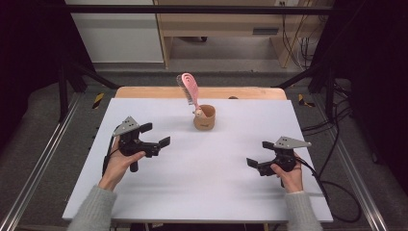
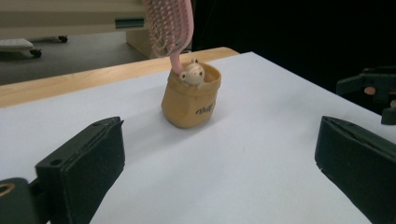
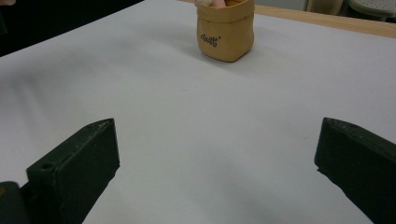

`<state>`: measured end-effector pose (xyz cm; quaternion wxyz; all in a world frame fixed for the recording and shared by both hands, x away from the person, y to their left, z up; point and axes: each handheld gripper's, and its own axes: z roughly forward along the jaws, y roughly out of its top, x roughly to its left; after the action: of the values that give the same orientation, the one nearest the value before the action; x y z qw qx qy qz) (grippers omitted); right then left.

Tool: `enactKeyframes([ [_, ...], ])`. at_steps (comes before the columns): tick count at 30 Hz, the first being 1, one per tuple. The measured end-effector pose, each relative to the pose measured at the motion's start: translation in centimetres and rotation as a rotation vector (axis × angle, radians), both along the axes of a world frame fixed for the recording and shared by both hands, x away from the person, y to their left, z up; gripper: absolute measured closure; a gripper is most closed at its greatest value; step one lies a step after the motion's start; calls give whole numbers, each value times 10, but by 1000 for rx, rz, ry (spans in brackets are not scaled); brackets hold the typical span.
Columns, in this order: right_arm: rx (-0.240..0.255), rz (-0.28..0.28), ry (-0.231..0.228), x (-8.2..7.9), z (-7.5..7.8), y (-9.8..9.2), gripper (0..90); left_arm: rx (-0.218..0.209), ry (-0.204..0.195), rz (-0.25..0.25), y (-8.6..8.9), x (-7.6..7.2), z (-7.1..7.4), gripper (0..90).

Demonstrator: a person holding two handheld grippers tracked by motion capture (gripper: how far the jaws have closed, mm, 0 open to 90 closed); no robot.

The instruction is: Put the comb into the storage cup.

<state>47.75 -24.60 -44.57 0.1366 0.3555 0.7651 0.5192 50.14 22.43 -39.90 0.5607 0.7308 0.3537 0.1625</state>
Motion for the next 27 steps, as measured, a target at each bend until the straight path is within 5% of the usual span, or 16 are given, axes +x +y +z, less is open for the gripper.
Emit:
enactKeyframes([
  [13, -10, 4, 0, 0, -1, 0, 5, 0, 53, 14, 20, -12, -34, 17],
  [27, -18, 4, -8, -1, -1, 0, 6, 39, 64, 54, 41, -23, -49, 18],
])
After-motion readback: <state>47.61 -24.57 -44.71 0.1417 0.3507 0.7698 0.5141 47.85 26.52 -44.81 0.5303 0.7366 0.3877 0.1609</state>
